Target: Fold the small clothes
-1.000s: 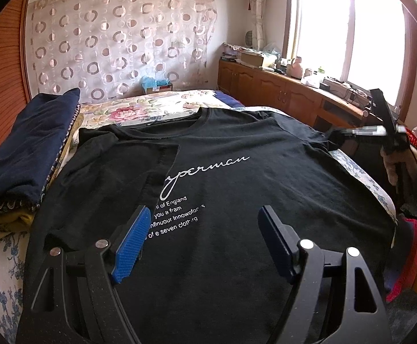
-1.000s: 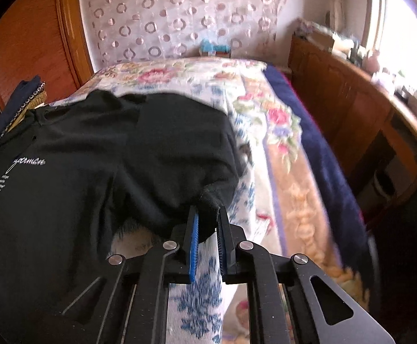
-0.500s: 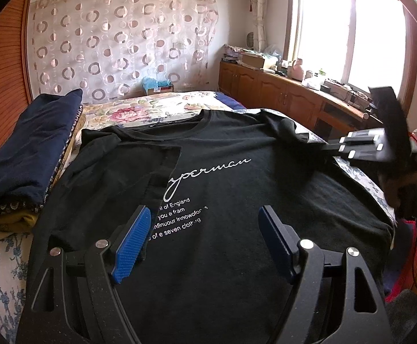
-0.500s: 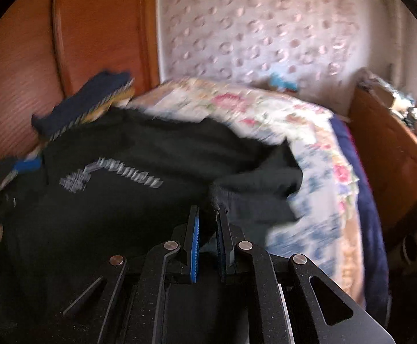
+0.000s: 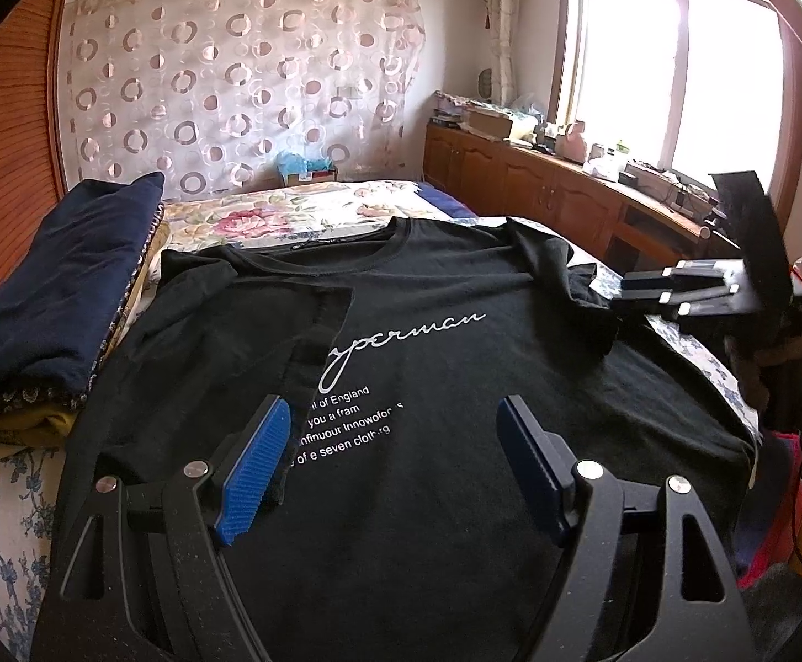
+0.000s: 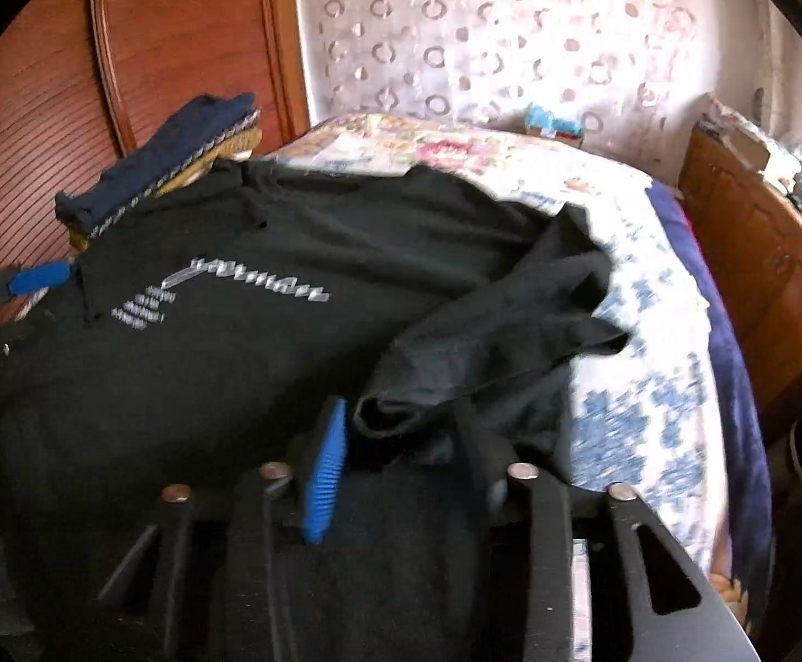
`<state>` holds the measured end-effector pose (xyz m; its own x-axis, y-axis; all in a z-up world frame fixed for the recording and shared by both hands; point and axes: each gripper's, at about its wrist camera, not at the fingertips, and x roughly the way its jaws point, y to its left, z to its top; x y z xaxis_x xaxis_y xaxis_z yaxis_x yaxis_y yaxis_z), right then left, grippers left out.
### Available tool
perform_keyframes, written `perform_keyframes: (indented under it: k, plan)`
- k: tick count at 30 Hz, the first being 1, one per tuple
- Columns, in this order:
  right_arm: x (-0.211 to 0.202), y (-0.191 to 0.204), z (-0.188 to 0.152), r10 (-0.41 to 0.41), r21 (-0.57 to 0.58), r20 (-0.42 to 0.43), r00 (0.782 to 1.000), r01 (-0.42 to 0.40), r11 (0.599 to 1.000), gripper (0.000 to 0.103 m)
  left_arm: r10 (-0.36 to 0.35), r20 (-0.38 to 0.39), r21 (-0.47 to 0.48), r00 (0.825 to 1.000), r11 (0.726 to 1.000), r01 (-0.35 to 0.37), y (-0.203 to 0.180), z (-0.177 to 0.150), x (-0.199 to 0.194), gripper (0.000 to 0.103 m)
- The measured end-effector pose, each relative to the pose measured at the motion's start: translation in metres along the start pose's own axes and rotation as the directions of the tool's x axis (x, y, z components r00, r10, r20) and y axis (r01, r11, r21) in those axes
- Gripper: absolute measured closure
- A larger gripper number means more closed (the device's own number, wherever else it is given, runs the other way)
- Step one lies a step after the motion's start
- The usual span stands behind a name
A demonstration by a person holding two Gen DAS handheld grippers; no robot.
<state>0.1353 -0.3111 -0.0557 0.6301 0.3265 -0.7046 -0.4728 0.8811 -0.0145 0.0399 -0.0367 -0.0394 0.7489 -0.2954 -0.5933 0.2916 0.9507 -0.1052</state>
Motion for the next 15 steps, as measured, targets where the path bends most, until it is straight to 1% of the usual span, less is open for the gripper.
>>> perform_keyframes:
  k: [2, 4, 6, 8, 12, 15]
  plan:
    - [-0.008, -0.009, 0.004, -0.03, 0.008, 0.031, 0.999, 0.03, 1.0, 0.054, 0.0, 0.003, -0.002, 1.0, 1.0, 0.0, 0.0, -0.001, -0.001, 0.025]
    - [-0.011, -0.023, 0.006, -0.054, 0.044, 0.039, 0.998, 0.053, 0.998, 0.054, 0.0, 0.005, -0.005, 1.0, 1.0, 0.0, 0.0, -0.001, -0.001, 0.025]
    - [-0.007, -0.043, 0.008, -0.068, 0.089, 0.042, 0.997, 0.064, 0.994, 0.054, 0.0, 0.004, -0.009, 1.0, 1.0, 0.0, 0.0, -0.002, 0.0, 0.025]
    - [0.006, -0.064, 0.009, -0.091, 0.137, 0.026, 0.996, 0.086, 0.987, 0.054, -0.001, 0.003, -0.011, 1.0, 1.0, 0.001, 0.001, -0.002, 0.001, 0.025]
    - [0.041, -0.091, 0.009, -0.065, 0.219, -0.024, 0.998, 0.069, 0.973, 0.054, 0.0, -0.002, -0.011, 1.0, 1.0, 0.0, 0.0, -0.004, 0.003, 0.025]
    - [0.059, -0.094, 0.015, -0.04, 0.219, -0.051, 0.998, 0.05, 0.974, 0.054, 0.001, -0.005, -0.014, 1.0, 1.0, -0.001, 0.0, -0.004, 0.004, 0.025]
